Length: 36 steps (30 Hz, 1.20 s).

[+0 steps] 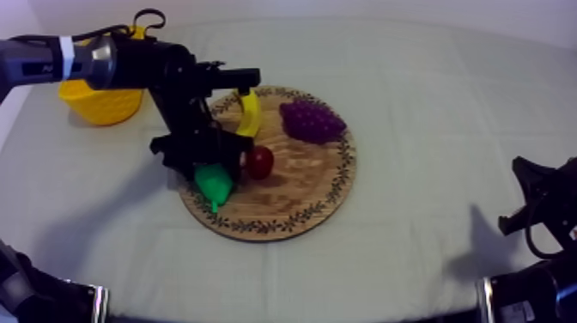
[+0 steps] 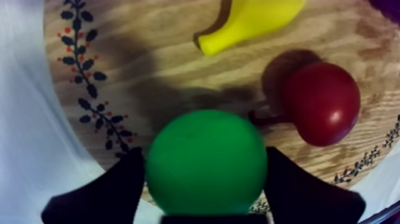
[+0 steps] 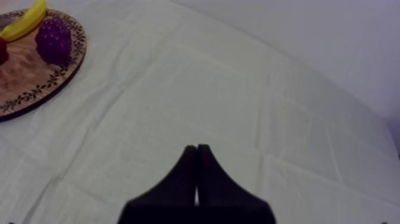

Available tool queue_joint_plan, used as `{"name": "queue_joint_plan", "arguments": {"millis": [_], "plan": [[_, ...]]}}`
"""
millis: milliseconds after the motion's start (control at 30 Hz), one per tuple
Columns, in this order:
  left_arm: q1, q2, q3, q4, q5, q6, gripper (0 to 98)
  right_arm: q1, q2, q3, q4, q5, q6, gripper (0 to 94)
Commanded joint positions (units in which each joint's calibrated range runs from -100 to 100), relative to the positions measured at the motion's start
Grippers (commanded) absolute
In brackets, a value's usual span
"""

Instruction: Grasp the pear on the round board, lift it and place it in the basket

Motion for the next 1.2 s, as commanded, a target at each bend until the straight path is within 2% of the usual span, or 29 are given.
{"name": "queue_joint_plan", "arguments": {"millis": [0,467,1167], "plan": [[-0.05,0.03,0.03,0.06,0.08,-0.23,61.4,0.00,-0.03,-0.02,0.01,0.02,-0.01,0.2],[0.93,-2.89,-0.47,0.28,0.38,-1.49,50.3,0.00,-0.03,-0.02,0.01,0.02,-0.01,0.2],[0.89,-21.36,-6.59,-0.73,9.48,-3.85,46.6,0.00,-0.03,-0.02,0.01,0.02,-0.01,0.2]]}}
